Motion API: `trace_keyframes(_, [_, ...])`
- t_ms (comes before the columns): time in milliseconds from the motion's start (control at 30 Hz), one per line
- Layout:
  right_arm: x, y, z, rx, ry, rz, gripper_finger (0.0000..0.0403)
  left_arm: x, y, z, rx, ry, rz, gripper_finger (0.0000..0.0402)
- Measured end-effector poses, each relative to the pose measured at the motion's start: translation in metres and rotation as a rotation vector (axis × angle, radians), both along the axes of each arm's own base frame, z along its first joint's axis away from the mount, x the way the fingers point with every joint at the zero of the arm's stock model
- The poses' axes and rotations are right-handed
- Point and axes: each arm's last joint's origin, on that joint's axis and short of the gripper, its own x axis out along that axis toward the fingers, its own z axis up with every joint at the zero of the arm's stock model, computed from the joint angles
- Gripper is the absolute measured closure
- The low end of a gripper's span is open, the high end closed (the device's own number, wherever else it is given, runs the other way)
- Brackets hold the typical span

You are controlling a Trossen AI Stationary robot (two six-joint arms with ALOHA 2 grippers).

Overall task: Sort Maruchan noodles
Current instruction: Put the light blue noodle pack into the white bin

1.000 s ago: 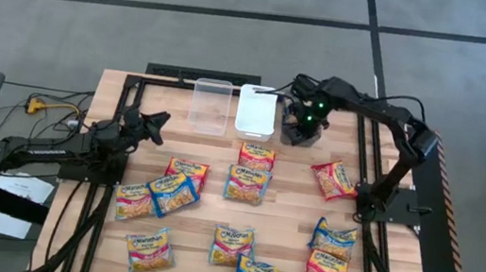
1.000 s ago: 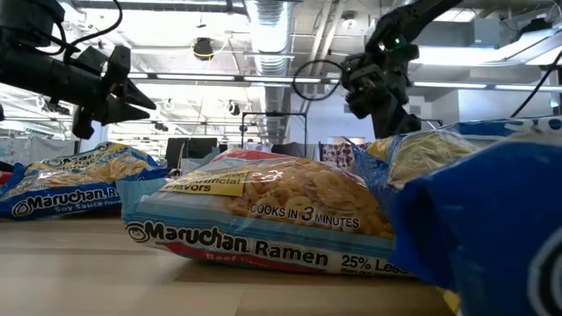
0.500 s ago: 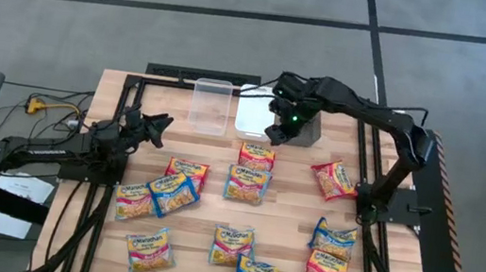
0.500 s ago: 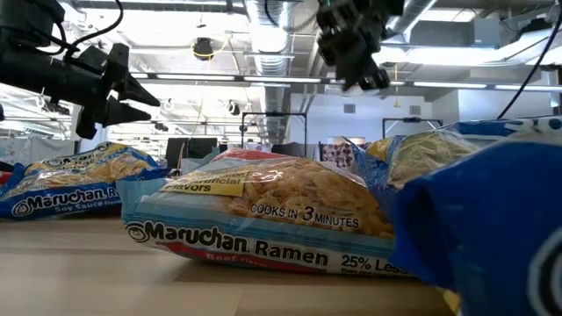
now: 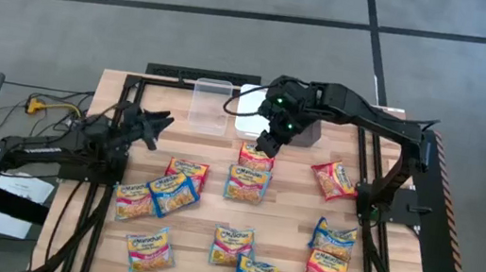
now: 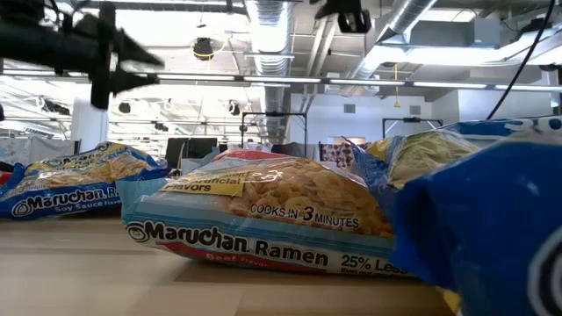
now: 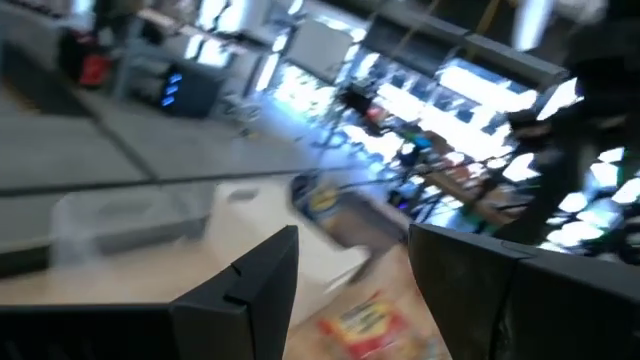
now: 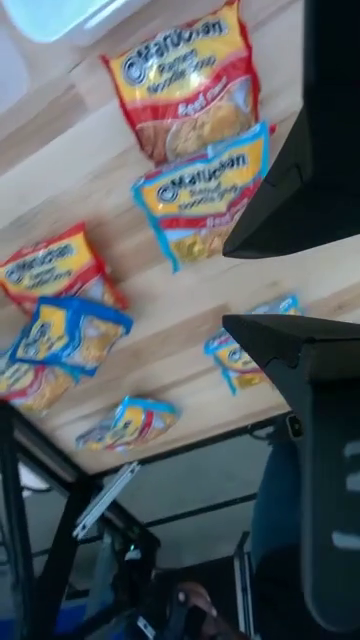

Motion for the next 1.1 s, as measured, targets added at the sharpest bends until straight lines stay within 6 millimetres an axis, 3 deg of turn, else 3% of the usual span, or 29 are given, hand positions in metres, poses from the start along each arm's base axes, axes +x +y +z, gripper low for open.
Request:
trace_keyframes(167, [0.002, 0.019, 0.011, 0.008, -0.036, 0.016, 0.0278, -0.009, -0.005, 0.039, 0.021, -0.017, -0.114, 0.0223])
trace_keyframes(500, [0.006, 0.042, 0.011, -0.074, -0.039, 0.005, 0.0278, -0.049, -0.025, 0.094, -0.295, 0.183, -0.448, 0.0223])
trace_keyframes(700, [0.007, 0.052, 0.01, -0.116, -0.032, -0.014, 0.0278, -0.05, -0.03, 0.105, -0.4, 0.227, -0.607, 0.0223])
trace_keyframes(1100, [0.006, 0.074, 0.01, -0.11, -0.031, 0.025, 0.0278, -0.015, -0.03, 0.103, -0.602, 0.326, -0.865, 0.0223])
